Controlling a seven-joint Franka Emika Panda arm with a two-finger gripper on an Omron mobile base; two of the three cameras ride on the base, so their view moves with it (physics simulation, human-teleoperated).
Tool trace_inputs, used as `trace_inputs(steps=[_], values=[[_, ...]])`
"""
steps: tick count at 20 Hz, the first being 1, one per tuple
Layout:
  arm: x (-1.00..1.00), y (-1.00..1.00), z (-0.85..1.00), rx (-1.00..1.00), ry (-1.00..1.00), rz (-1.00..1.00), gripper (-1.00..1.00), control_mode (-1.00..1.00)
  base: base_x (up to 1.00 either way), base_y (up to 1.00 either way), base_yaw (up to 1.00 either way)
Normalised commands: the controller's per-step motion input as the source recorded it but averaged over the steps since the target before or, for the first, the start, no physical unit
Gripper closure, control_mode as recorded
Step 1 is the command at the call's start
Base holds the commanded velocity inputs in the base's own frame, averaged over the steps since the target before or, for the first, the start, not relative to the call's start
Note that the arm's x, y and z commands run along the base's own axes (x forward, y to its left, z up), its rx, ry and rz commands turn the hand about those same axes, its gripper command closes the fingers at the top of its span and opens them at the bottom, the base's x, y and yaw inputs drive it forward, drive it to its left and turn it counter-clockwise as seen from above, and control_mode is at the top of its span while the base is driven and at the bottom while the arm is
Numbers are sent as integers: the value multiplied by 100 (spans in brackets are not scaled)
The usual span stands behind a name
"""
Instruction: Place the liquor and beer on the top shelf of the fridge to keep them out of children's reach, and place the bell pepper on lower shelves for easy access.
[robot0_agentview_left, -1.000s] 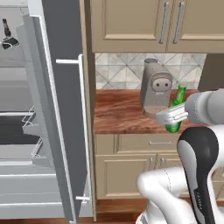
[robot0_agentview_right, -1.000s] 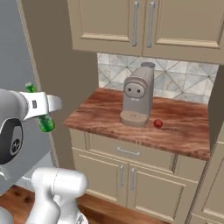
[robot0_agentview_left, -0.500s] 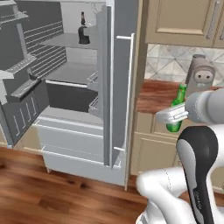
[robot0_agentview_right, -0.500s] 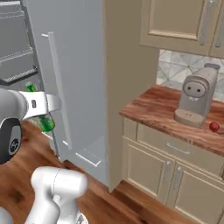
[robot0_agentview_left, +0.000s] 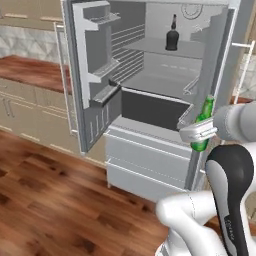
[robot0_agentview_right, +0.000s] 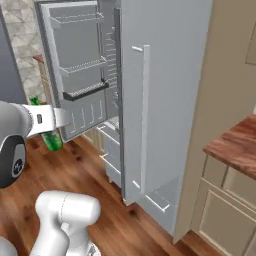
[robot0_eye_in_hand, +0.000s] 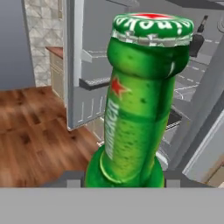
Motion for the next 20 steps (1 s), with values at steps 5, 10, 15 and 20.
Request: trace_inputs(steps=[5,10,15,20], values=[[0,0,0,0,0,0,100,100,74,82,12],[0,0,0,0,0,0,100,100,49,36,-10],[0,0,0,0,0,0,100,100,34,6,-38],[0,0,0,0,0,0,100,100,35,4,-45]])
